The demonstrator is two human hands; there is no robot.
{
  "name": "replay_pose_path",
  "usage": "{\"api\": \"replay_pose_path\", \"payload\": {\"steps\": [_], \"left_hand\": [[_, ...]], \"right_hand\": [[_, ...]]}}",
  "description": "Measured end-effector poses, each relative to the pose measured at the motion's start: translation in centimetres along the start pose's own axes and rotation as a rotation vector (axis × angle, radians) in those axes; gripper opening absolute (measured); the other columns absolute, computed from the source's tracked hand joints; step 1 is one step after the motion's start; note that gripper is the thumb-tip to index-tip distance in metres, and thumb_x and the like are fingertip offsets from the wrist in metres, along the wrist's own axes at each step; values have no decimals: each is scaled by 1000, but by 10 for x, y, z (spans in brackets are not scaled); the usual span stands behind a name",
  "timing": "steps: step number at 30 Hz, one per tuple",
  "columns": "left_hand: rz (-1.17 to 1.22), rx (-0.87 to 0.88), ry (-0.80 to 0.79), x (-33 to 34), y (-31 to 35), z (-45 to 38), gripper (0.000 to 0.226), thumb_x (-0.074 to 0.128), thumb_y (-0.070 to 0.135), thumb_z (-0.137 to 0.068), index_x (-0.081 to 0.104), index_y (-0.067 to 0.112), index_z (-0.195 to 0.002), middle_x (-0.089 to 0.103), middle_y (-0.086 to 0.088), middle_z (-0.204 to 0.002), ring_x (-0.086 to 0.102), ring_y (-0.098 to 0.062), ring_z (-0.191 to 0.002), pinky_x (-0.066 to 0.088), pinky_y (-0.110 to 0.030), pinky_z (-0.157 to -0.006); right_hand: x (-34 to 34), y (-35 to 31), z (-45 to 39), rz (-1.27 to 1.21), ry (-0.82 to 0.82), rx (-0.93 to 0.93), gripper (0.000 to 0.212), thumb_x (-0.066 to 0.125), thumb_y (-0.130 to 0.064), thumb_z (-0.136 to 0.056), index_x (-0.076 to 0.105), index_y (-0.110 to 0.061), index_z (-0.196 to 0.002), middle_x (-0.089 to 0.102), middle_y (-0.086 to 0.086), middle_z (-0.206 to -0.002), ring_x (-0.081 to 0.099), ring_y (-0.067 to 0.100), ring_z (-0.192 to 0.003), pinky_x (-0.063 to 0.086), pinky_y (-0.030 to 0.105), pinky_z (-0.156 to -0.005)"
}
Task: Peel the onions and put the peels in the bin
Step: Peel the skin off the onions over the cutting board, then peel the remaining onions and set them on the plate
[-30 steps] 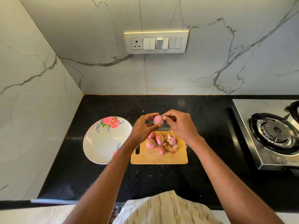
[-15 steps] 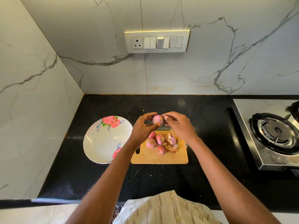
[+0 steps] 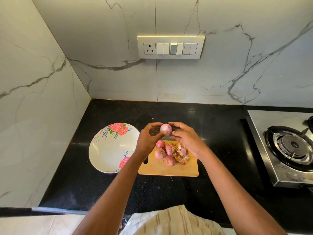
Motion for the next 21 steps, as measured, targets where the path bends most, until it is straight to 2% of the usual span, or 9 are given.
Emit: {"api": "replay_pose_path", "payload": {"steps": [2, 4, 7, 10, 14, 17, 19, 21], "left_hand": [[1, -16, 13, 0, -3, 2, 34, 75, 35, -90, 60, 32, -121, 63, 19, -109, 61, 0, -100, 47, -17, -78], [18, -37, 21, 0, -8, 3, 33, 71, 39, -92, 62, 31, -123, 65, 17, -113, 63, -5, -103, 52, -23, -83], [56, -73, 21, -4, -14, 0, 34, 61, 44, -97, 64, 27, -126, 69, 8, -120, 66, -13, -110, 56, -33, -95], [140, -148, 34, -17, -18, 1, 29, 48, 40, -105, 65, 23, -121, 71, 3, -115, 68, -14, -104, 56, -31, -92], [222, -192, 126, -53, -36, 7, 26, 45, 32, -108, 65, 22, -122, 71, 1, -113, 68, -12, -101, 54, -23, -80], [121, -228, 260, -96, -60, 9, 20, 50, 28, -107, 62, 26, -123, 68, 0, -119, 66, -11, -101, 57, -30, -87], [32, -239, 344, -128, -75, 9, 20, 52, 26, -105, 64, 27, -122, 67, 1, -122, 65, -13, -102, 56, -37, -96], [-28, -244, 405, -155, -85, 11, 22, 52, 23, -105, 65, 26, -121, 64, 2, -128, 64, -16, -105, 56, -36, -96]], "right_hand": [[1, 1, 1, 110, -3, -19, 38, 65, -10, -97, 63, -26, -131, 70, -2, -120, 68, 12, -112, 56, 34, -98], [3, 1, 0, 211, 1, -43, 41, 73, -17, -93, 63, -33, -129, 71, -7, -116, 67, 10, -111, 56, 35, -98], [9, -1, -7, 294, 18, -64, 40, 78, -32, -88, 64, -36, -125, 71, -11, -113, 67, 8, -108, 56, 38, -98], [24, -8, -20, 358, 22, -67, 37, 75, -44, -89, 65, -33, -123, 69, -13, -114, 65, 8, -109, 55, 41, -99], [63, -9, -39, 475, -14, -51, 40, 76, -47, -87, 63, -27, -120, 68, -9, -112, 65, 10, -104, 58, 40, -92], [101, -8, -59, 585, -56, -64, 43, 80, -44, -83, 61, -26, -118, 67, -6, -111, 65, 14, -102, 56, 33, -83], [129, -11, -74, 687, -92, -93, 43, 80, -39, -83, 60, -24, -118, 67, -3, -113, 64, 15, -100, 48, 27, -74], [157, -9, -88, 800, -129, -116, 45, 80, -37, -84, 60, -22, -122, 67, 1, -117, 63, 19, -101, 46, 29, -75]]}}
Point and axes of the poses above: each hand's wrist, its own z-axis away from the middle knuckle, its own x-axis out of the palm, y = z × x, the point moved 7 cm from there along -z, towards the middle knuckle
